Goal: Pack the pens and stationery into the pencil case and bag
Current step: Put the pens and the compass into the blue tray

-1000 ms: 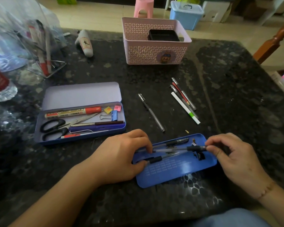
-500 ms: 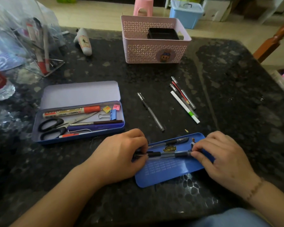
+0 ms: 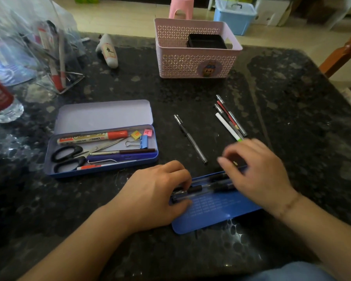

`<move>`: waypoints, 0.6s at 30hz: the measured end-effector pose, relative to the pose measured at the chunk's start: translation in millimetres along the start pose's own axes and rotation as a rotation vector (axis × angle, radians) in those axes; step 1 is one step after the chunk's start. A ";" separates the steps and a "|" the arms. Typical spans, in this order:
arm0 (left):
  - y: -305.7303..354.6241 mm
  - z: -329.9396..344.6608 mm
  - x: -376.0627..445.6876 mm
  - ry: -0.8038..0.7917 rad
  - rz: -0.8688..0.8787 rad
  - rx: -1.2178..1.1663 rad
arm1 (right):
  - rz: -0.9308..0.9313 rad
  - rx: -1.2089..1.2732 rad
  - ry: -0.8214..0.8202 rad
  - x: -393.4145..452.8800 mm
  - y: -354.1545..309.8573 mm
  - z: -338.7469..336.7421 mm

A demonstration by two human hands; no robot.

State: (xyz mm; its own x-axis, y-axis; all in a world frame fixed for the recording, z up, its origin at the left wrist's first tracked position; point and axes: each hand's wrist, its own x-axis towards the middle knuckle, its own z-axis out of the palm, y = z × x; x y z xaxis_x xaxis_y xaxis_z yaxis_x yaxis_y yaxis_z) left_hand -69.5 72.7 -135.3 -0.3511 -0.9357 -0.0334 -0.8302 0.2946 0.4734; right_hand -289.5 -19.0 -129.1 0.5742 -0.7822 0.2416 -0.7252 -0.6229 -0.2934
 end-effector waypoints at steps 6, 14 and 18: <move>1.8 0.8 0.5 -0.008 0.000 0.051 | 0.142 -0.223 -0.194 80.0 -31.9 33.6; -1.1 -6.5 -1.5 -0.066 -0.010 -0.012 | -0.082 -0.054 -0.002 -1.0 9.1 -27.0; -6.3 -13.3 -0.7 -0.092 -0.101 -0.146 | -0.301 -0.174 -0.026 -54.3 17.9 -34.2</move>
State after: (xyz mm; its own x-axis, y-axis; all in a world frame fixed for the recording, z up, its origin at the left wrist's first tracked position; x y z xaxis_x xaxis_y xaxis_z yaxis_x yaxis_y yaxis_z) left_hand -58.3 69.0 -126.6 -0.3125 -0.9356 -0.1642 -0.7937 0.1622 0.5862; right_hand -346.7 12.5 -115.8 0.7801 -0.5648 0.2691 -0.5744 -0.8170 -0.0496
